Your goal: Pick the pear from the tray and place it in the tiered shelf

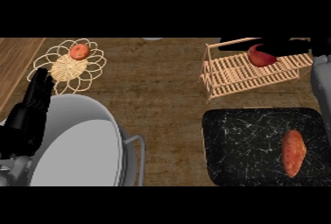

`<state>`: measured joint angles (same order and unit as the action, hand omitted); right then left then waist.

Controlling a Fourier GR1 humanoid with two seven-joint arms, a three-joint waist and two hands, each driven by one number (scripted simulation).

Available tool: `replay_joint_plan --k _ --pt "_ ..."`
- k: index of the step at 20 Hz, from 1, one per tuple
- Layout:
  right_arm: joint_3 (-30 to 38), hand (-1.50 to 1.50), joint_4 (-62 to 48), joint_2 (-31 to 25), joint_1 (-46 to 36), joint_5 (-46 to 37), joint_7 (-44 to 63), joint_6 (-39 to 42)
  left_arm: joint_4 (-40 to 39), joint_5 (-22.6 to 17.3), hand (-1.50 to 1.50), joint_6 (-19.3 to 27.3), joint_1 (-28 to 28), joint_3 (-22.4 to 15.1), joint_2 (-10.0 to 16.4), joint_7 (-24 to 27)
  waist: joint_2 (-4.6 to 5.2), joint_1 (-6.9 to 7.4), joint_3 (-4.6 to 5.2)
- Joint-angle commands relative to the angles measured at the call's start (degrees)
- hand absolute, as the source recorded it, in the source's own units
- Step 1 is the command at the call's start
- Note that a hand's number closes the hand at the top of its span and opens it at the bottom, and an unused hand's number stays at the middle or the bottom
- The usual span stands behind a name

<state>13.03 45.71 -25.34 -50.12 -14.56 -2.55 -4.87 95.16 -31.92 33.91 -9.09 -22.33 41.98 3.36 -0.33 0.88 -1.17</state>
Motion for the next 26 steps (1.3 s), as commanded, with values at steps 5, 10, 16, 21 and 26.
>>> replay_joint_plan --k 5,10,16,21,26 --pt "6.82 -1.50 1.79 -4.75 0.05 5.29 2.35 0.04 -4.30 -0.22 0.00 -0.01 1.41 -0.56 -6.12 3.01 0.44 -1.45 1.22" --pt "11.34 -1.50 2.25 -10.93 2.98 8.12 8.49 1.75 0.59 0.05 0.00 1.75 5.13 -0.94 -2.74 1.04 -0.01 -1.46 1.20" --pt "17.70 -1.50 0.50 -22.24 8.74 14.04 6.25 13.56 -0.39 -1.13 0.00 0.09 3.60 0.81 -2.70 1.85 0.24 -1.65 1.17" --pt "20.49 -1.50 -6.70 -26.96 11.39 16.26 0.61 20.50 0.73 -1.49 0.00 -0.88 2.10 -0.08 -1.46 -1.19 0.60 -0.62 1.08" --pt "21.83 -1.50 -9.72 -29.73 12.76 17.54 -3.29 24.34 -1.78 0.04 0.00 1.50 -1.03 -0.96 -4.97 -1.07 0.66 -0.84 1.10"
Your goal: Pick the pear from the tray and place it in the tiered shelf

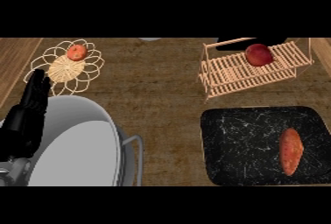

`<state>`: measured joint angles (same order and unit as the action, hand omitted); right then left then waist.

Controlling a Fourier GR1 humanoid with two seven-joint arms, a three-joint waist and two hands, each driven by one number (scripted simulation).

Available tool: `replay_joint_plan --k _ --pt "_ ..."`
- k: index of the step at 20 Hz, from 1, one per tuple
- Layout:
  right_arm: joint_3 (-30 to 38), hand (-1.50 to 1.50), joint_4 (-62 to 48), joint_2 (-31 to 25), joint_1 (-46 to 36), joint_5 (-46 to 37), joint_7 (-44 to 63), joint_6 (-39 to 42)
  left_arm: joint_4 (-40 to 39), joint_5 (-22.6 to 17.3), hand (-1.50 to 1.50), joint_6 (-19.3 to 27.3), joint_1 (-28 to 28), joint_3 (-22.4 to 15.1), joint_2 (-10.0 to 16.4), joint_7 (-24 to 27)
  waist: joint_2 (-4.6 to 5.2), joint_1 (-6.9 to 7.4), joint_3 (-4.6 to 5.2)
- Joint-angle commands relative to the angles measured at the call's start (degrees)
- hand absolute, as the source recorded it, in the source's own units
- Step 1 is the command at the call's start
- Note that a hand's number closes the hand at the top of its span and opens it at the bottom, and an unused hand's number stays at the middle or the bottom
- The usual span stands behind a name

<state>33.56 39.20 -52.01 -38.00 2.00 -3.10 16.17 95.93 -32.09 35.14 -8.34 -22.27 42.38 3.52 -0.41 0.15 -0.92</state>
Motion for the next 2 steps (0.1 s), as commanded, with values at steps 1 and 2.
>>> replay_joint_plan --k 1,2 --pt "1.41 -1.50 -3.30 -2.05 2.69 0.94 -5.23 3.33 -2.84 1.03 0.00 0.22 1.55 -1.28 -5.87 2.00 0.66 0.06 0.87" --pt "1.69 -1.50 -6.09 -5.64 -0.33 1.31 -3.21 5.95 -3.66 -1.35 0.00 -2.18 -0.34 0.43 -4.10 0.22 0.86 0.42 0.85"
